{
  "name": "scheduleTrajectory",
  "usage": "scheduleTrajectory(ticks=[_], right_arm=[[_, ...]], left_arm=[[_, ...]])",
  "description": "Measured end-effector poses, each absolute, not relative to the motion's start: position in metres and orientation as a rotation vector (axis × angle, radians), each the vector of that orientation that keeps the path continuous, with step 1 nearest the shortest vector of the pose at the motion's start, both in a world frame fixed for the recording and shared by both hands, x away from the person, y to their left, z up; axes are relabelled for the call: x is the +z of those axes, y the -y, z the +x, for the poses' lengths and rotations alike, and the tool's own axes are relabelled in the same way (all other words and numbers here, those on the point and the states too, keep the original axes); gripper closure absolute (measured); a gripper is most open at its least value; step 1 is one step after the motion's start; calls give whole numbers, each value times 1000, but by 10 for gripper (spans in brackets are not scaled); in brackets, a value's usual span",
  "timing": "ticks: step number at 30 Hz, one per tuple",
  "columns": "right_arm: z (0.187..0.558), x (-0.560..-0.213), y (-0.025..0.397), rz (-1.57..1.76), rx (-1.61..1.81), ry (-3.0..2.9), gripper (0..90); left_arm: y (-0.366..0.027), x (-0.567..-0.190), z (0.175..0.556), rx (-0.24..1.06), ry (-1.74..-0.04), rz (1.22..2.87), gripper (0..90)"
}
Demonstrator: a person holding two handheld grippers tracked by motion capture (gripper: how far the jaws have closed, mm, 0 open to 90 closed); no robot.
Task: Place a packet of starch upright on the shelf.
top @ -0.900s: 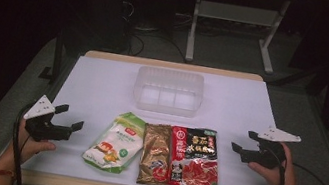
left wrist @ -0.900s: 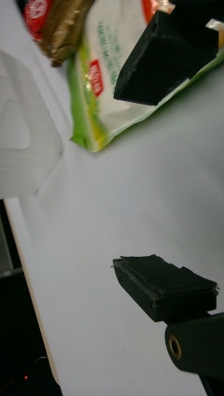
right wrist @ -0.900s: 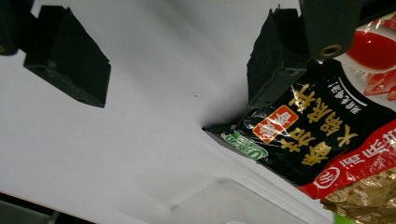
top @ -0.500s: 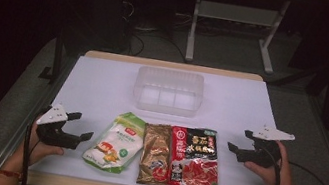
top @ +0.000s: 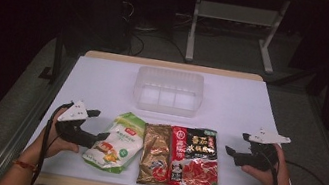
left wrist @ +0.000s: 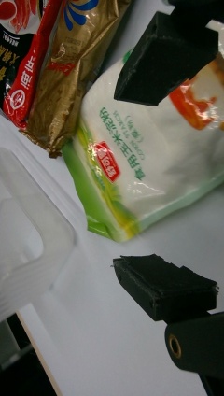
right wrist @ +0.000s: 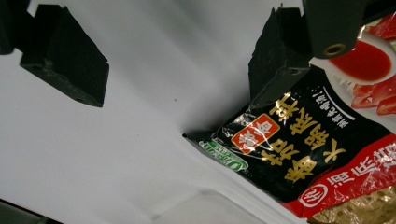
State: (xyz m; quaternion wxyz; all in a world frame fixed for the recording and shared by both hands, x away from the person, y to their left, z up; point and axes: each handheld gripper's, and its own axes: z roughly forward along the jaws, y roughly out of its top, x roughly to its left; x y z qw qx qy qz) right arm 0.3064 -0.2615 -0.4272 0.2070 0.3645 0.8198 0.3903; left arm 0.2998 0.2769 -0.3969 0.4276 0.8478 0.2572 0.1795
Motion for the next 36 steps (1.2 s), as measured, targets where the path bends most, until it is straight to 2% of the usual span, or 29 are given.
scheduleTrajectory(ticks=[18,30,36], right_arm=[[293,-430,255,1001,1047,-2318,199],[291,-432,250,989,1038,-2346,197],[292,-436,245,980,1020,-2371,197]], left_arm=[[-234,-400,330,336,-568,2179,158],[-244,-412,343,332,-657,2213,157],[-256,-432,359,245,-761,2221,157]])
